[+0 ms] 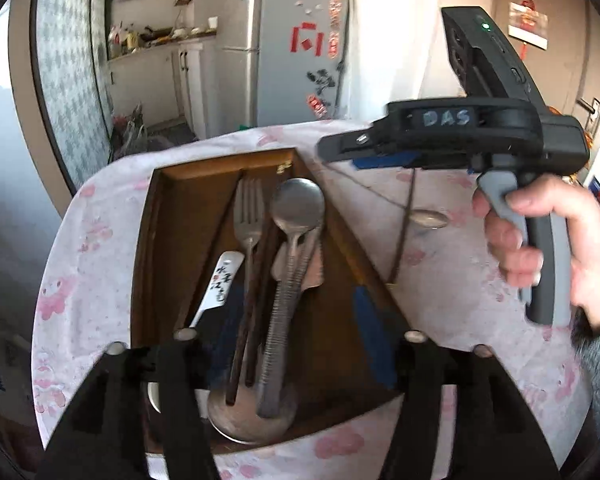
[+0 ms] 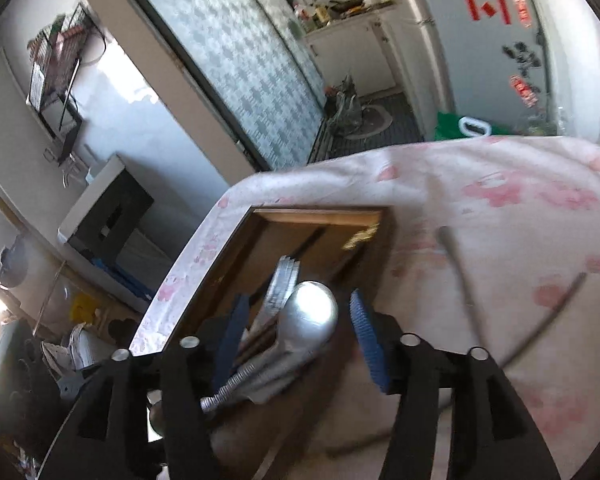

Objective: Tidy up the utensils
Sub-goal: 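Lower the textured spoon into the wooden tray and open the left gripper, then grasp the gold-tipped dark chopstick with the left gripper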

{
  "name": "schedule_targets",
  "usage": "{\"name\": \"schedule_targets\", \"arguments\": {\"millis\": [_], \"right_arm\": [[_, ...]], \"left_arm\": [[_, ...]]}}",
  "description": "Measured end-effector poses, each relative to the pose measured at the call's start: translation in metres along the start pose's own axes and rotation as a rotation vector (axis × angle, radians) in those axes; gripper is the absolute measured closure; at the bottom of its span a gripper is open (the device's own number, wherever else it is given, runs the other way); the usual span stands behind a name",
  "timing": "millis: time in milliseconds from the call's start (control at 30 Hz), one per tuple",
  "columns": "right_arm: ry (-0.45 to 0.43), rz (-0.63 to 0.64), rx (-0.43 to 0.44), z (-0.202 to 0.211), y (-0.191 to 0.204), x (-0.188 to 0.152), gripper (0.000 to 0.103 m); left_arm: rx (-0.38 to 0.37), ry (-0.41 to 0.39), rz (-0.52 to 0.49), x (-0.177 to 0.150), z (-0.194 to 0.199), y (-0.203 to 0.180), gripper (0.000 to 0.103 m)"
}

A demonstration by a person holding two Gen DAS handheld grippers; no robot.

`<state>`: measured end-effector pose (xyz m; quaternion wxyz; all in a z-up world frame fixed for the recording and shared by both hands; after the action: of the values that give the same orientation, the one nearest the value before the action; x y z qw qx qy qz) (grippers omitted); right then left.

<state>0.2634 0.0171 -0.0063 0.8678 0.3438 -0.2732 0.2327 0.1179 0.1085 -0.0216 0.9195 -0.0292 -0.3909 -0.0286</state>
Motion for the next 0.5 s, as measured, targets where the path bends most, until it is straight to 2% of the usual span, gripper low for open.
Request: {"name": "schedule_targets", "arguments": {"millis": [67,133,300,400,500], "right_arm": [[-0.029,-0.01,-0.033,0.027,-0.019,0.001,0.043],[-0.048,-0.023,-0.068,0.046,-0.037,0.001,0.042],[-0.047,-0.083,-0.156,0.077,-0.091,-0.014,0.042],[-0.028,-0.135,-0.144,0.078,-0.112,-0.026,0.042],[-0.01,-0.132,-0.131,0.074,-0.118,-0.034,0.042]], "left_arm": [[-0.006,-0.01,-0.024,0.0,0.004,-0.012,0.032],[-0.043,-0.011,-0.032,-0.001,0.006,-0.025,0.031],[-0.107,0.007,-0.066,-0.002,-0.003,-0.054,0.031],[-0.158,0.028,-0.09,-0.002,-0.013,-0.075,0.031],[-0.169,0.057,-0.133,-0.004,-0.029,-0.094,0.031]]}}
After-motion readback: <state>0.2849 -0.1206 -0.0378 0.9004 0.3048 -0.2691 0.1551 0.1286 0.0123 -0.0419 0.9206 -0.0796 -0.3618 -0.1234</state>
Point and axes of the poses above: each gripper's, at about its wrist camera, not at the fingertips, and z roughly against the way its jaws point, y to its left, x to its top, the point moved 3 cm from there along -z, roughly the way its jaws point, and after that the axes turned 1 degree about -z, right-handed, at the moved point
